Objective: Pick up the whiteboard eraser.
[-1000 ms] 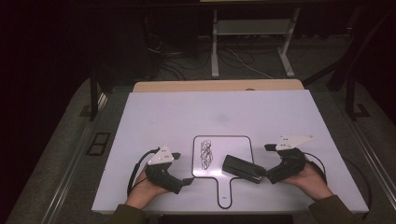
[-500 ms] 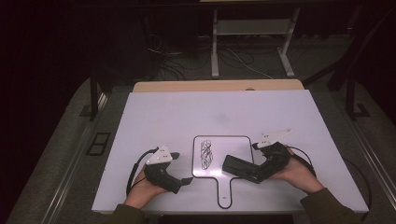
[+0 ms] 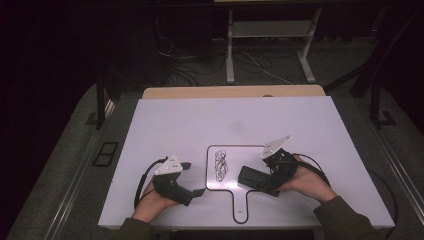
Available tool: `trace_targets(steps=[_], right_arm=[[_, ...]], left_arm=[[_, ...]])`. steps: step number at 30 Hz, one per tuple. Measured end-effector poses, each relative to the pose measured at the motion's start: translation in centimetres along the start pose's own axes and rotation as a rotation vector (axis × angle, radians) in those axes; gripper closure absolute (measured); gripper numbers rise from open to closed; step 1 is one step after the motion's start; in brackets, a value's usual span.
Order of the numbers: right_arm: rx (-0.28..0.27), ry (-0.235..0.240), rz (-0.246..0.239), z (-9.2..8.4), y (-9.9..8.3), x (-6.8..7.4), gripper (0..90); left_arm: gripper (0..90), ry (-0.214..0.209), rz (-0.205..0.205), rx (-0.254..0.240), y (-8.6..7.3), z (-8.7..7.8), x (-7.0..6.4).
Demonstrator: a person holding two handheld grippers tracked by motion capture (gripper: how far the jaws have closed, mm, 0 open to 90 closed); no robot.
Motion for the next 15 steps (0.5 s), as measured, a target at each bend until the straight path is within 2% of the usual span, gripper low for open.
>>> trace_targets(steps=[2,9,15], right_arm=[[0.014,-0.015,-0.007,-0.07,-0.07,0.14,11.6],[0.068,-0.021,-0.061,0.30,-0.28,0.51,13.4],[0.093,-0.045,-0.071,0.65,-0.33,0.71,17.8]], left_arm=[[0.0,0.001,0.002,0.006,0.00,0.05,-0.03],[0.0,-0.001,0.004,0.008,-0.06,0.13,-0.01],[0.0,-0.004,0.001,0.012,-0.08,0.20,-0.06]])
Point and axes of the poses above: each handheld gripper's, and its own axes: z roughly forward along the jaws, y roughly out of its top, x roughly to its left, the point moved 1 cm from there along z, roughly forward along the jaws, and after that the axes turned 5 degrees about -y, right-handed, at the moved point
